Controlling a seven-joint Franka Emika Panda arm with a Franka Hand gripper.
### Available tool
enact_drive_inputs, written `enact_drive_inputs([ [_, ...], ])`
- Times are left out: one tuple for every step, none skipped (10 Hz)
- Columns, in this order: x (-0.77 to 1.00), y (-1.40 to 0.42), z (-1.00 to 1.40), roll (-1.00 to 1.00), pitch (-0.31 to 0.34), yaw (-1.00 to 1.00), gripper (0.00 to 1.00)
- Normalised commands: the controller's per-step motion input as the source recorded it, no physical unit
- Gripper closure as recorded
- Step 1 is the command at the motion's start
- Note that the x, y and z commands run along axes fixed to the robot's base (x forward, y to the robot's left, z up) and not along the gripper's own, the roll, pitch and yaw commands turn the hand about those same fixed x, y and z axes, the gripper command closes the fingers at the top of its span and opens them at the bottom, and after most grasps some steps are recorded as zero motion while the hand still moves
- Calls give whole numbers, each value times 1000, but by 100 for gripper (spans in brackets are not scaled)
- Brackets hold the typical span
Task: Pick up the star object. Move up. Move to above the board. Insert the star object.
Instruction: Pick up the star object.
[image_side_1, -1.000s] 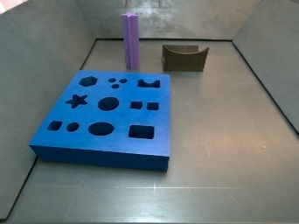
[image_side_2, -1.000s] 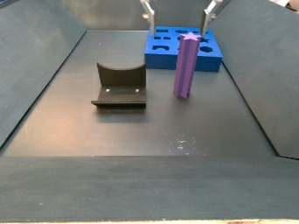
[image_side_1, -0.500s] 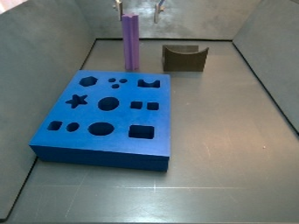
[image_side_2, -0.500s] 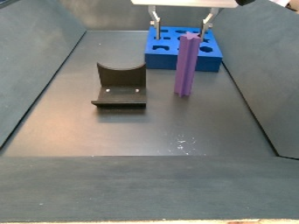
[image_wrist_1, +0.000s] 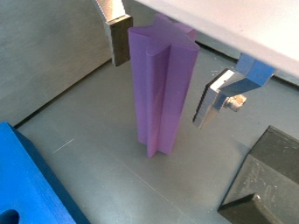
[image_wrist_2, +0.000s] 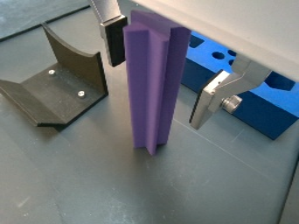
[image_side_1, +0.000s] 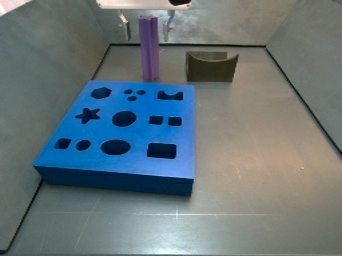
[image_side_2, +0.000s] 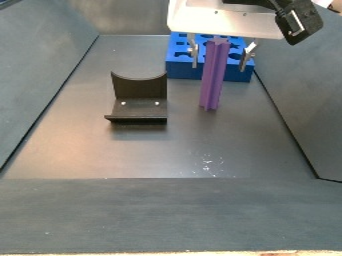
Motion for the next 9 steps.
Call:
enact_drive_inputs([
  [0,0,0,0,0,0,100],
  [0,0,0,0,0,0,100],
  [0,0,0,0,0,0,100],
  [0,0,0,0,0,0,100],
  [0,0,0,0,0,0,100],
  [0,0,0,0,0,0,100],
  [0,0,0,0,0,0,100],
  [0,0,0,0,0,0,100],
  [0,0,0,0,0,0,100],
])
